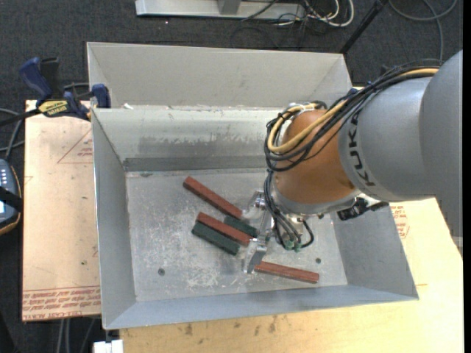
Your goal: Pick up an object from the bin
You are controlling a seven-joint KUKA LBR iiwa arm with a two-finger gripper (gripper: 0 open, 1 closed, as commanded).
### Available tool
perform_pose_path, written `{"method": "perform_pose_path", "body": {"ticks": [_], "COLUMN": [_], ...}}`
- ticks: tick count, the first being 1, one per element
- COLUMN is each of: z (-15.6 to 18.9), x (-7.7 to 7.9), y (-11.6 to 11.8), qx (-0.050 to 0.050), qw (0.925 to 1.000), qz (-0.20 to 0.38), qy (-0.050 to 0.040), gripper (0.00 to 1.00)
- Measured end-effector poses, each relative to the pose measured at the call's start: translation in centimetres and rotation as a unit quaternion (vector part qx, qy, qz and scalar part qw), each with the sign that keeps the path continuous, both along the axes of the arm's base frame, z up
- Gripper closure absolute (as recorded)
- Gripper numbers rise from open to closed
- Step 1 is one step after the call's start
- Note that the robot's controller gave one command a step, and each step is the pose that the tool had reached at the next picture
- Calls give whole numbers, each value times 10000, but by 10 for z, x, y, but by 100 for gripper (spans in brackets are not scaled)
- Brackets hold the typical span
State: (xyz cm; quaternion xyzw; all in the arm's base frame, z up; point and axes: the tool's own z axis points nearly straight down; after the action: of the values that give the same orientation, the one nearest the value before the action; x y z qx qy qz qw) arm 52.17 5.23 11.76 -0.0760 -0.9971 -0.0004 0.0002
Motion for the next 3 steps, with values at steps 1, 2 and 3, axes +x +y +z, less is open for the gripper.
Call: {"method": "perform_pose_path", "body": {"ticks": [1, 2, 3], "z": [-19, -23, -23], "x": [3, 0, 0], "y": [-2, -2, -2], "qx": [9, 5, 6], "qw": [10000, 10000, 10000], "qz": [-12, -11, -10], "qy": [-61, -17, -18], "gripper": [100, 0, 0]}}
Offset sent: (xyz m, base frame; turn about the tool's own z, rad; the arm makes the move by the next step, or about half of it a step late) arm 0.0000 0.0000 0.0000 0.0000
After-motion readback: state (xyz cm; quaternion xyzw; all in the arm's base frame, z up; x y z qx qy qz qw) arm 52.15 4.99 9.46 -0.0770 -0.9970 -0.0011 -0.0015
